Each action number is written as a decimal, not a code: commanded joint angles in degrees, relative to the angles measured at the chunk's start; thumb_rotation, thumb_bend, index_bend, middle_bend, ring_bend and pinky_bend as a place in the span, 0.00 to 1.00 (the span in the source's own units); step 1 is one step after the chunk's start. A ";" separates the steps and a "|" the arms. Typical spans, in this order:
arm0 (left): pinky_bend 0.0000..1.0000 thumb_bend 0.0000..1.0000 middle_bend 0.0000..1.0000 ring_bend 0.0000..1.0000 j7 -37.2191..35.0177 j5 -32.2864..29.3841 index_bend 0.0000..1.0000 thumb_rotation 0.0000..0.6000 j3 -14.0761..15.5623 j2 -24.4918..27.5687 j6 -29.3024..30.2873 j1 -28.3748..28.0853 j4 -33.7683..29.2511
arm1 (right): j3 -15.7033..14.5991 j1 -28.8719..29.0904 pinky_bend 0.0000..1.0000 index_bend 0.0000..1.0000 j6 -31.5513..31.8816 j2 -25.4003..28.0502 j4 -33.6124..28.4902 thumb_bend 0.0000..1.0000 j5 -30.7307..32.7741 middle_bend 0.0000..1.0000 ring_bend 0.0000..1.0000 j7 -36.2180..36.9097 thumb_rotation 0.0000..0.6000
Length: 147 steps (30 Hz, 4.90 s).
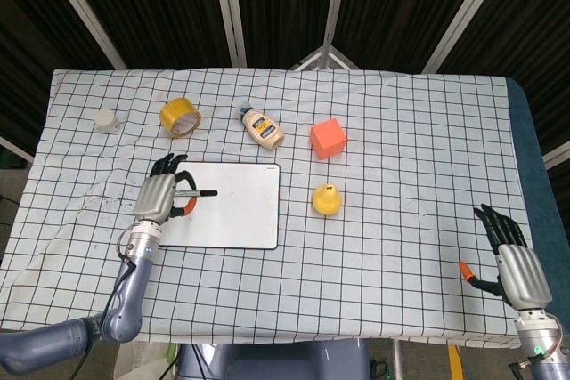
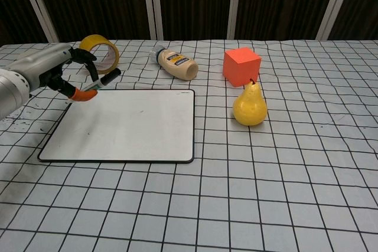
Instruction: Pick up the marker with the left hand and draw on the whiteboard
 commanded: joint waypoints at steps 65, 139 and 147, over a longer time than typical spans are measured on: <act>0.06 0.55 0.11 0.00 -36.04 15.22 0.66 1.00 -0.28 -9.44 -8.22 -6.71 31.66 | 0.02 0.32 0.00 0.00 -1.39 0.41 -0.59 0.32 1.12 0.00 0.00 1.25 1.00; 0.05 0.54 0.11 0.00 -24.18 10.94 0.67 1.00 7.57 -7.47 -4.61 0.11 11.19 | 0.08 0.26 0.00 0.00 -1.15 0.40 -0.74 0.32 1.10 0.00 0.00 1.28 1.00; 0.05 0.54 0.11 0.00 -29.27 18.08 0.67 1.00 7.24 -0.13 4.06 3.90 -0.88 | -0.04 0.15 0.00 0.00 -0.98 0.23 -0.97 0.32 0.97 0.00 0.00 0.83 1.00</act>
